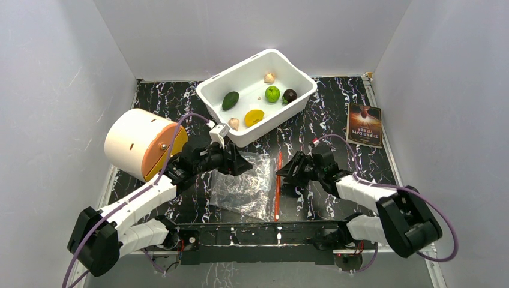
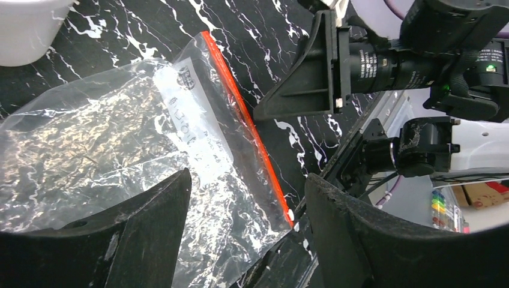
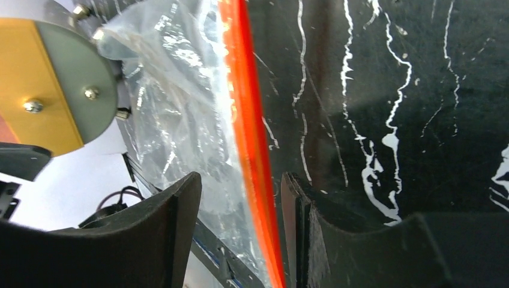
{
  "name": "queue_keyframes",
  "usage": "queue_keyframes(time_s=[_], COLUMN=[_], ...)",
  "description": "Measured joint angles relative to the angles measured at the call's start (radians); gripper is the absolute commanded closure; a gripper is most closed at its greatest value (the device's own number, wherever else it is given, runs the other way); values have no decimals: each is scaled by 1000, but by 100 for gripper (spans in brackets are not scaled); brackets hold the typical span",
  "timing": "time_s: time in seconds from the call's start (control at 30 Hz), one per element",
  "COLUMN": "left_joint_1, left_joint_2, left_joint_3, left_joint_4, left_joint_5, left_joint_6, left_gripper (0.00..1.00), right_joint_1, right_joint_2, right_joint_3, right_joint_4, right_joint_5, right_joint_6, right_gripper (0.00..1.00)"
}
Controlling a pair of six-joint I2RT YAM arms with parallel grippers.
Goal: Place the food in the zip-top bag and seal the zipper
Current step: Pick up the zipper food storage bag at the center of the board.
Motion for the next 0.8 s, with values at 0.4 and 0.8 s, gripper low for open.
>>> queue_keyframes(time_s=[0.4,0.8], left_joint_1=[-23,-45], left_joint_2=[0,-14], left_joint_3=[5,4], left_joint_4=[-39,-64], left_joint_5=[-29,-51], left_joint_6=[60,82], left_gripper=[35,38], right_joint_1=[15,66], right_joint_2=[151,208], right_joint_3=[-1,36], right_joint_4=[135,194], right_joint_5=[-77,-93], right_joint_6=[-8,42], right_gripper=[69,100])
